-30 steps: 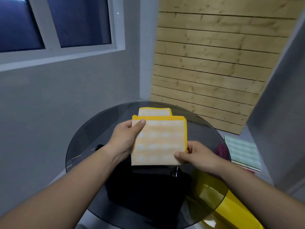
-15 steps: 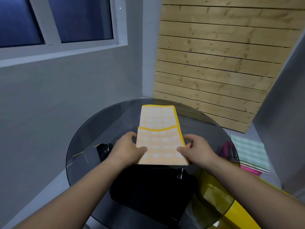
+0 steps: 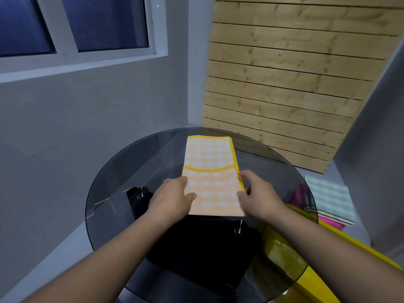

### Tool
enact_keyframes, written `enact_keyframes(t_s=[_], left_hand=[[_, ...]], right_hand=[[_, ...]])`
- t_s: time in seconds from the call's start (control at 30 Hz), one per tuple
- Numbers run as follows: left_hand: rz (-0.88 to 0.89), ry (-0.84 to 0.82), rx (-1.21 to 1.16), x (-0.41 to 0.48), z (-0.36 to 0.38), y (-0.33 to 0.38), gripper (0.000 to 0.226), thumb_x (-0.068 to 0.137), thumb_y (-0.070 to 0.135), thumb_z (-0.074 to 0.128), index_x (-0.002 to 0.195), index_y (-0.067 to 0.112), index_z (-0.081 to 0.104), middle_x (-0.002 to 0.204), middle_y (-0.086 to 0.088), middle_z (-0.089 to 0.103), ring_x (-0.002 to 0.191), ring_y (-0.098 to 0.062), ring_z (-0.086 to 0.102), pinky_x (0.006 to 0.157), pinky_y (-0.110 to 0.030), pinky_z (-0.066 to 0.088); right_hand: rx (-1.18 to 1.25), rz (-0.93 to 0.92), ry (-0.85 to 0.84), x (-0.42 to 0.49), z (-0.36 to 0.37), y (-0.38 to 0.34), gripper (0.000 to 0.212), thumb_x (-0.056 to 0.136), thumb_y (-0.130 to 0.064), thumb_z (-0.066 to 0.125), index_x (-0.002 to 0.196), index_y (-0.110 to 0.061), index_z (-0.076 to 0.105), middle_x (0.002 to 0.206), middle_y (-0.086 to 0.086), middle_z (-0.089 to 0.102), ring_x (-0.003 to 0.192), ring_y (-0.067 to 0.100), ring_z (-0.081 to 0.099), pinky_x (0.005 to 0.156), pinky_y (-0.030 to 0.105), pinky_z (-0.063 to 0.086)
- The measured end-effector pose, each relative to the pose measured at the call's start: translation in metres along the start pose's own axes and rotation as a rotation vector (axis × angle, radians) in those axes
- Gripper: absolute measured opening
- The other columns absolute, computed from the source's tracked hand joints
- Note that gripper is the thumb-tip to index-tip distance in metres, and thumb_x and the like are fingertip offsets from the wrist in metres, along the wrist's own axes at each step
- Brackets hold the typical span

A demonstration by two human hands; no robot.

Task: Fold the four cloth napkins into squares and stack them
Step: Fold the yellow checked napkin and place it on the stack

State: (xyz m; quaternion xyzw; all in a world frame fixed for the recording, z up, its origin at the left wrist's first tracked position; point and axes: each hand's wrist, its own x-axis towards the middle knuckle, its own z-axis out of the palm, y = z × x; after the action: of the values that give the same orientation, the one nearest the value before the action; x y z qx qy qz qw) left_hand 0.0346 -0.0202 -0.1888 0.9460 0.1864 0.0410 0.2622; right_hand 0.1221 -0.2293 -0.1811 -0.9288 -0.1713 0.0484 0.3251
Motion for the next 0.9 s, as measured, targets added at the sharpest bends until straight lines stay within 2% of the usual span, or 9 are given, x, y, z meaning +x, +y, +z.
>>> enact_keyframes(t_s=[0.1, 0.17, 0.27, 0.33, 0.47, 0.6, 0.67, 0.77, 0.9], left_hand=[[0.007, -0.012, 0.065, -0.004, -0.001, 0.004, 0.035, 0.096, 0.044, 0.052, 0.073, 0.021, 0.038, 0.096, -0.002, 0.044, 0.076, -0.025, 0.052, 0.068, -0.036, 0.047], [0.058, -0.005, 0.207, -0.006, 0.002, 0.006, 0.032, 0.098, 0.048, 0.043, 0.089, 0.019, 0.049, 0.112, -0.004, 0.043, 0.096, -0.026, 0.051, 0.080, -0.038, 0.047], [0.254, 0.017, 0.388, -0.001, 0.008, 0.006, 0.049, 0.101, 0.053, 0.029, 0.126, 0.019, 0.053, 0.151, -0.011, 0.029, 0.139, -0.030, 0.027, 0.110, -0.043, 0.032], [0.367, -0.111, 0.390, 0.005, 0.009, 0.006, 0.061, 0.102, 0.055, 0.022, 0.148, 0.017, 0.037, 0.165, -0.009, 0.010, 0.153, -0.026, 0.003, 0.122, -0.043, 0.015], [0.344, -0.255, 0.457, 0.013, 0.014, -0.002, 0.077, 0.097, 0.066, 0.010, 0.159, 0.023, -0.004, 0.166, -0.003, -0.016, 0.151, -0.020, -0.022, 0.124, -0.043, -0.006], [0.336, -0.257, 0.467, 0.014, 0.020, -0.007, 0.077, 0.096, 0.068, 0.006, 0.158, 0.026, -0.011, 0.164, 0.000, -0.022, 0.149, -0.019, -0.027, 0.124, -0.043, -0.009], [0.347, -0.241, 0.472, 0.014, 0.020, -0.007, 0.076, 0.096, 0.067, 0.006, 0.158, 0.026, -0.011, 0.164, 0.000, -0.021, 0.149, -0.020, -0.025, 0.123, -0.043, -0.009], [0.354, -0.224, 0.476, 0.014, 0.020, -0.009, 0.071, 0.099, 0.062, 0.007, 0.158, 0.027, -0.009, 0.165, -0.001, -0.019, 0.150, -0.019, -0.023, 0.123, -0.043, -0.008], [0.366, -0.221, 0.481, 0.015, 0.022, -0.010, 0.066, 0.101, 0.055, 0.007, 0.157, 0.027, -0.011, 0.164, 0.000, -0.021, 0.150, -0.019, -0.024, 0.124, -0.042, -0.008]], right_hand=[[-0.061, 0.010, 0.002, 0.002, 0.002, 0.002, 0.033, 0.093, -0.021, 0.059, 0.126, -0.021, 0.059, 0.090, -0.006, 0.057, 0.086, 0.017, 0.057, 0.075, 0.025, 0.042], [-0.079, 0.037, 0.006, 0.005, 0.003, 0.003, 0.030, 0.092, -0.022, 0.059, 0.122, -0.018, 0.066, 0.095, -0.002, 0.060, 0.091, 0.017, 0.057, 0.079, 0.021, 0.039], [-0.093, 0.055, -0.018, 0.007, 0.004, 0.001, 0.030, 0.093, -0.022, 0.059, 0.121, -0.015, 0.068, 0.119, 0.004, 0.067, 0.111, 0.021, 0.061, 0.089, 0.023, 0.042], [-0.091, 0.063, -0.036, 0.007, 0.003, 0.000, 0.030, 0.094, -0.021, 0.059, 0.122, -0.013, 0.067, 0.127, 0.005, 0.065, 0.118, 0.022, 0.059, 0.096, 0.027, 0.044], [-0.080, 0.065, -0.040, 0.008, 0.002, 0.003, 0.030, 0.094, -0.021, 0.059, 0.121, -0.013, 0.068, 0.127, 0.004, 0.064, 0.116, 0.020, 0.059, 0.095, 0.026, 0.044], [-0.070, 0.070, -0.031, 0.008, 0.001, 0.002, 0.035, 0.088, -0.028, 0.064, 0.121, -0.017, 0.066, 0.101, -0.003, 0.062, 0.093, 0.015, 0.059, 0.079, 0.024, 0.042], [-0.117, 0.055, -0.021, 0.005, 0.000, -0.005, 0.042, 0.086, -0.035, 0.064, 0.124, -0.018, 0.060, 0.119, 0.003, 0.053, 0.105, 0.020, 0.055, 0.085, 0.027, 0.043], [-0.456, -0.218, 0.004, -0.006, 0.008, -0.016, 0.055, 0.093, -0.047, 0.049, 0.142, -0.023, 0.040, 0.159, 0.005, 0.015, 0.146, 0.029, 0.015, 0.114, 0.043, 0.026], [-0.600, -0.374, -0.304, -0.012, 0.032, -0.017, 0.063, 0.103, -0.048, 0.017, 0.157, -0.021, 0.001, 0.165, -0.003, -0.012, 0.150, 0.017, -0.018, 0.123, 0.043, -0.008]])
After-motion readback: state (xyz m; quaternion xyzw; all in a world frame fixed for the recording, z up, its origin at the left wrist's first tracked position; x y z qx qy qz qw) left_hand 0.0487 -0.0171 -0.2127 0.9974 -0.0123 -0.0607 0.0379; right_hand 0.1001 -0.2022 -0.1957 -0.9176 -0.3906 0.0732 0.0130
